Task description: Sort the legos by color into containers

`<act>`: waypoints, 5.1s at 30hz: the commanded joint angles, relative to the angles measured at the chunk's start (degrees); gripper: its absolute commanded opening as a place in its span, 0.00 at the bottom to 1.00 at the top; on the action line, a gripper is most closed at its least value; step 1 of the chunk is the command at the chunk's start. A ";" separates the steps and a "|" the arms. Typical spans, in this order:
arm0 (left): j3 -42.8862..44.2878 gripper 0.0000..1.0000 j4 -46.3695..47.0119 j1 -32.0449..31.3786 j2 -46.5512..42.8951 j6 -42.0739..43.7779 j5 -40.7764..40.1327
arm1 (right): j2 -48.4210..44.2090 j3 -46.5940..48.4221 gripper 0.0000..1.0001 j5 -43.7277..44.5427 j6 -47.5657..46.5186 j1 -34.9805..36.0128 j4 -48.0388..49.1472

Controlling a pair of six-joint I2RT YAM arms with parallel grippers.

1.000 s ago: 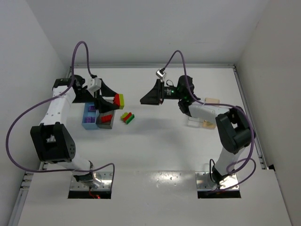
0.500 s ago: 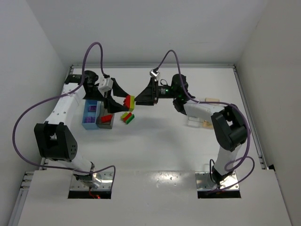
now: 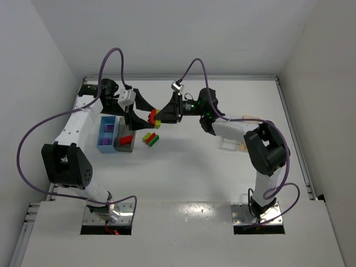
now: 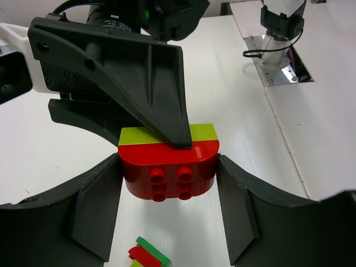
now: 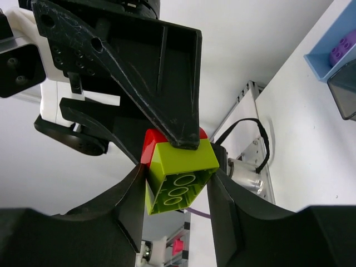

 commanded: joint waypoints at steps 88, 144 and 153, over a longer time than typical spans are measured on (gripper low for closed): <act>-18.91 0.30 43.32 8.99 5.25 -85.88 -65.47 | -29.15 -2.67 0.00 28.32 -71.87 -29.03 -65.81; -19.70 1.00 55.36 8.20 -21.90 -87.72 -35.58 | -13.85 -1.44 0.00 44.05 -91.38 -43.63 -76.89; -19.17 0.86 52.03 5.57 -17.60 -83.60 -41.83 | -13.85 -1.44 0.59 41.86 -92.53 -43.63 -77.59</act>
